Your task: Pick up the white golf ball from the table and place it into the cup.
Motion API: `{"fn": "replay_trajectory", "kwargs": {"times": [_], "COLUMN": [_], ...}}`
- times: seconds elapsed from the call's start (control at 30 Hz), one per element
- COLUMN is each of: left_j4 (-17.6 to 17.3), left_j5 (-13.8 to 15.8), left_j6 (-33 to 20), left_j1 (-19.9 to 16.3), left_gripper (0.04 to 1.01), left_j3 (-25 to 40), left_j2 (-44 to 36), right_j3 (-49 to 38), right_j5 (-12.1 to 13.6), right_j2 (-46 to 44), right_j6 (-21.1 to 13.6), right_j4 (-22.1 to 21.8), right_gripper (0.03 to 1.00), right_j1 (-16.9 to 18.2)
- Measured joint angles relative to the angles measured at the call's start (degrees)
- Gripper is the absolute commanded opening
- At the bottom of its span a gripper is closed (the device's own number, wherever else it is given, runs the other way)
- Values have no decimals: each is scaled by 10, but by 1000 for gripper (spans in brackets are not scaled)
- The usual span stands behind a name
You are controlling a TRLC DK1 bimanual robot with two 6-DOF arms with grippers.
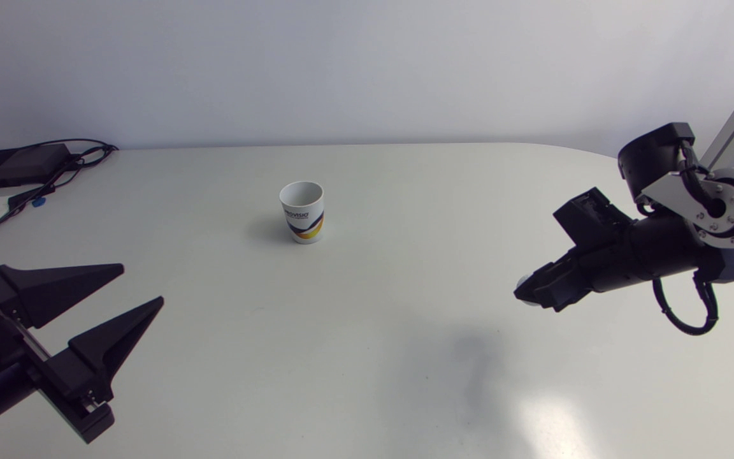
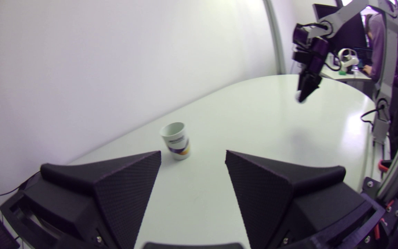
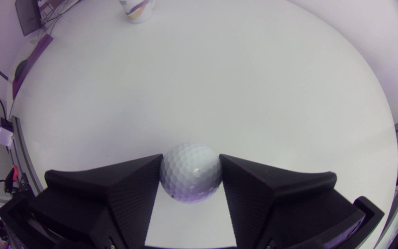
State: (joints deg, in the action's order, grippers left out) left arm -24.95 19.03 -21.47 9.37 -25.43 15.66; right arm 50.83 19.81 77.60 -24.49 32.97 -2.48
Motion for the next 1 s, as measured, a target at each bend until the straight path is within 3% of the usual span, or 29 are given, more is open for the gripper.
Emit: {"fn": "replay_trajectory", "kwargs": {"times": [0.07, 0.13, 0.23, 0.3, 0.53, 0.63, 0.83, 1.0], "left_j4": [-13, -14, -8, 11, 112, 152, 228, 273], "left_j5": [52, 86, 112, 126, 136, 136, 136, 136], "left_j6": [-14, -35, -86, -113, -175, -187, -201, -205], "left_j1": [-2, -3, -3, -3, 16, 31, 55, 75], "left_gripper": [674, 756, 848, 849, 879, 920, 949, 949], "left_j3": [-29, -49, -58, -57, -53, -51, -49, -49], "left_j2": [49, 96, 159, 194, 283, 325, 415, 484], "right_j3": [17, 38, 72, 96, 177, 199, 225, 230], "right_j5": [15, 38, 68, 85, 158, 173, 193, 195], "right_j2": [0, 0, 0, 3, 50, 74, 97, 112], "right_j6": [0, 0, 0, 0, 19, 32, 56, 83], "right_j4": [17, 39, 70, 88, 140, 150, 162, 150], "right_gripper": [420, 420, 421, 421, 421, 421, 421, 421], "right_j1": [1, 3, 5, 5, -1, -13, -52, -91]}}
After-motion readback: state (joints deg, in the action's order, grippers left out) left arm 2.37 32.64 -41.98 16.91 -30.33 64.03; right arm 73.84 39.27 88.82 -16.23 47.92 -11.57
